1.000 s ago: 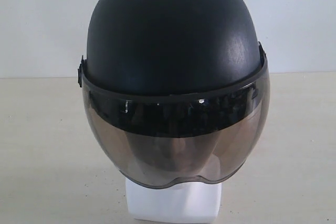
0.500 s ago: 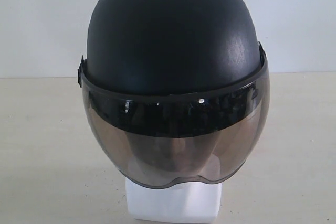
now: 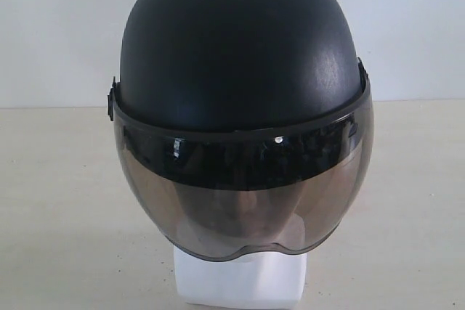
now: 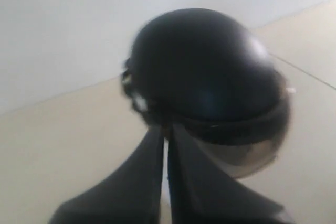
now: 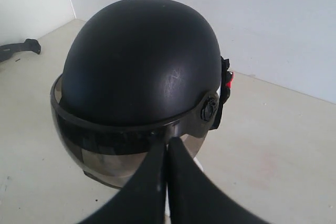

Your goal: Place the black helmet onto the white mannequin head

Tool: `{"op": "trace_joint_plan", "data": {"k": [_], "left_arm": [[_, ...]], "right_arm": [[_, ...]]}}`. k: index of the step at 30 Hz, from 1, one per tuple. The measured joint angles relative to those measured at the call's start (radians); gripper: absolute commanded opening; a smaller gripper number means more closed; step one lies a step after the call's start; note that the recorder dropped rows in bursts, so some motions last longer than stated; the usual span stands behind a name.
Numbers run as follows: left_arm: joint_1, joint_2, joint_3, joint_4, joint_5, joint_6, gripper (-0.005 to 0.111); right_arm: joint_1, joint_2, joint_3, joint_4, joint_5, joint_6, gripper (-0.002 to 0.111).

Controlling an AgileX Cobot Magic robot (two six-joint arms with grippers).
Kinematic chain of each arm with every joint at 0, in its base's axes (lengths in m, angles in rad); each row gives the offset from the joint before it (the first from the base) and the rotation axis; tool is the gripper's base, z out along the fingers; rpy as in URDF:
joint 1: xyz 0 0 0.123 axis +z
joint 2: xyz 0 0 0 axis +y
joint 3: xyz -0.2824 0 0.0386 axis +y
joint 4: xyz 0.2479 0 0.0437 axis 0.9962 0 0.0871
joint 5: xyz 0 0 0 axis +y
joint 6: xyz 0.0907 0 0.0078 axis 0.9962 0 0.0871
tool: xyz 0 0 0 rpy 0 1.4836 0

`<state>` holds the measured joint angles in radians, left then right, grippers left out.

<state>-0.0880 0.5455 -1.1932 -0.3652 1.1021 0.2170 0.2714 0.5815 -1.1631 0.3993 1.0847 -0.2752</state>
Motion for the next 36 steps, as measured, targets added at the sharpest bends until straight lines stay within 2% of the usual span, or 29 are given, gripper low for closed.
{"op": "trace_joint_plan", "data": {"k": [4, 6, 9, 11, 14, 17, 20, 23, 27, 31, 36], "left_arm": [[0.0, -0.063, 0.022, 0.443, 0.079, -0.567, 0.004], [0.0, -0.095, 0.059, 0.587, 0.1, -0.764, 0.004], [0.0, -0.158, 0.159, 0.656, 0.083, -0.88, 0.004], [0.0, -0.2, 0.243, 0.615, -0.016, -0.863, 0.004], [0.0, -0.261, 0.412, 0.482, -0.294, -0.762, 0.004], [0.0, -0.313, 0.623, 0.267, -0.629, -0.632, 0.004], [0.0, -0.348, 0.809, 0.044, -0.866, -0.565, 0.004], [0.0, -0.372, 0.939, -0.14, -0.965, -0.546, 0.004], [0.0, -0.389, 1.045, -0.212, -0.998, -0.507, 0.004], [0.01, -0.392, 1.078, -0.226, -1.005, -0.335, 0.004], [0.074, -0.414, 1.079, -0.229, -1.014, -0.052, 0.004]], "right_arm": [[0.0, 0.0, 0.0, 0.0, 0.0, 0.0, 0.0], [0.0, 0.0, 0.0, 0.0, 0.0, 0.0, 0.0], [0.0, 0.0, 0.0, 0.0, 0.0, 0.0, 0.0], [0.0, 0.0, 0.0, 0.0, 0.0, 0.0, 0.0], [0.0, 0.0, 0.0, 0.0, 0.0, 0.0, 0.0], [0.0, 0.0, 0.0, 0.002, 0.0, 0.0, 0.0], [0.0, 0.0, 0.0, 0.002, 0.0, 0.0, 0.0], [0.0, 0.0, 0.0, 0.002, 0.0, 0.0, 0.0], [0.0, 0.0, 0.0, 0.002, 0.0, 0.0, 0.0], [0.0, 0.0, 0.0, 0.002, 0.0, 0.0, 0.0], [0.0, 0.0, 0.0, 0.004, 0.0, 0.0, 0.0]]}}
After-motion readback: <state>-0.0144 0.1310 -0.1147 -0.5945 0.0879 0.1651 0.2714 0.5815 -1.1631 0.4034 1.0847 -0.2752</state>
